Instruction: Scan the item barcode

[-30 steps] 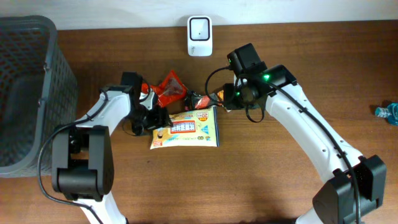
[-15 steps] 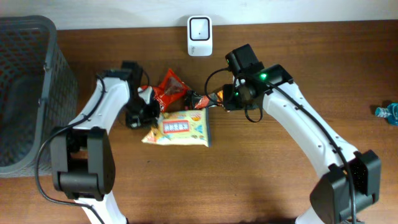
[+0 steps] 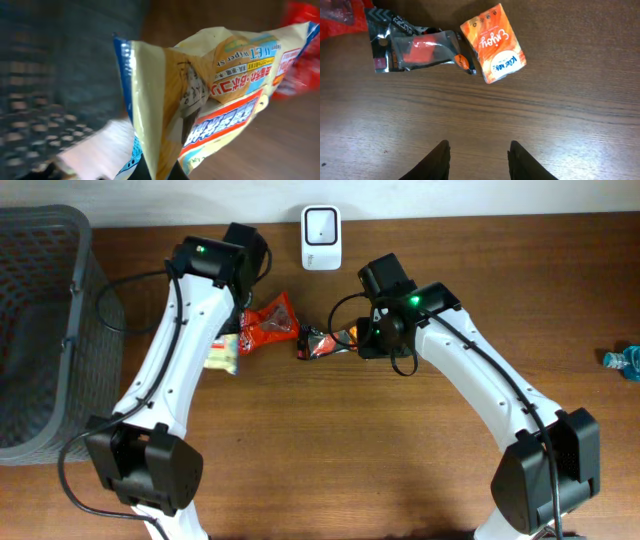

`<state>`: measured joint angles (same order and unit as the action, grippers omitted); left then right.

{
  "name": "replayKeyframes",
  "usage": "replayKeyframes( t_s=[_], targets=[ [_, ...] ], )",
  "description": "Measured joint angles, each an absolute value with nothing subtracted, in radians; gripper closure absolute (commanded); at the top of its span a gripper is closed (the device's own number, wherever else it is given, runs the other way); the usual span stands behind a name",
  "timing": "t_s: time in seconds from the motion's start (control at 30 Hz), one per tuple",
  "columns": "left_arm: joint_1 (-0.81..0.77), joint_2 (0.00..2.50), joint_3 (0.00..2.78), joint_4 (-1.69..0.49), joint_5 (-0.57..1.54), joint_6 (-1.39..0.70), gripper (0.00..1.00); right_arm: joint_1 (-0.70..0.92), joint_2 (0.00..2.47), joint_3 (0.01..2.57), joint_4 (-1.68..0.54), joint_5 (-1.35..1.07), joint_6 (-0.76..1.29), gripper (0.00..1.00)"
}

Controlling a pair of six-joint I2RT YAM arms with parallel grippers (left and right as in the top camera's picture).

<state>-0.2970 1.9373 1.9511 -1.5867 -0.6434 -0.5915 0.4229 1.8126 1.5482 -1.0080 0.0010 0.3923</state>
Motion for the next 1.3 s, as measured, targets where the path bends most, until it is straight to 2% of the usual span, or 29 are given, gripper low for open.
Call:
replayKeyframes(
  t_s=[0.1, 0.3, 0.57, 0.67, 0.87, 0.93, 0.97, 1.03, 1.13, 1.3],
  targets=[
    [-0.295, 1.937, 1.951, -1.612, -0.754, -0.604, 1.00, 0.410, 1.813, 1.548, -1.021, 0.004, 0.392, 0.63],
    [-0.273, 1.937, 1.947, -1.628, -0.812, -0.611, 1.00, 0.363, 1.813, 1.548, -1.041, 0.004, 0.384, 0.63],
    [-0.354, 2.004, 1.806, -1.607, -0.779, -0.623, 1.00, 0.326, 1.813, 1.548, -1.044, 0.003, 0.381, 0.63],
    [-0.414, 2.041, 1.791, -1.561, -0.706, -0.626, 1.00, 0.316, 1.813, 1.548, -1.044, 0.003, 0.381, 0.59],
    [-0.519, 2.039, 1.791, -1.494, -0.601, -0.630, 0.87, 0.289, 1.813, 1.548, -1.044, -0.005, 0.372, 0.54],
    [-0.549, 2.039, 1.791, -1.459, -0.528, -0.630, 0.80, 0.268, 1.813, 1.548, -1.044, -0.025, 0.361, 0.53],
    [-0.562, 2.039, 1.791, -1.445, -0.484, -0.630, 0.71, 0.254, 1.813, 1.548, -1.044, -0.035, 0.359, 0.52],
    [-0.580, 2.039, 1.791, -1.407, -0.376, -0.628, 0.57, 0.215, 1.813, 1.548, -1.044, -0.074, 0.338, 0.41],
    [-0.587, 2.039, 1.791, -1.363, -0.212, -0.597, 0.35, 0.156, 1.813, 1.548, -1.051, -0.142, 0.305, 0.37],
    [-0.562, 2.041, 1.837, -1.378, -0.048, -0.509, 0.32, 0.072, 1.813, 1.548, -1.081, -0.262, 0.231, 0.36]
  ],
)
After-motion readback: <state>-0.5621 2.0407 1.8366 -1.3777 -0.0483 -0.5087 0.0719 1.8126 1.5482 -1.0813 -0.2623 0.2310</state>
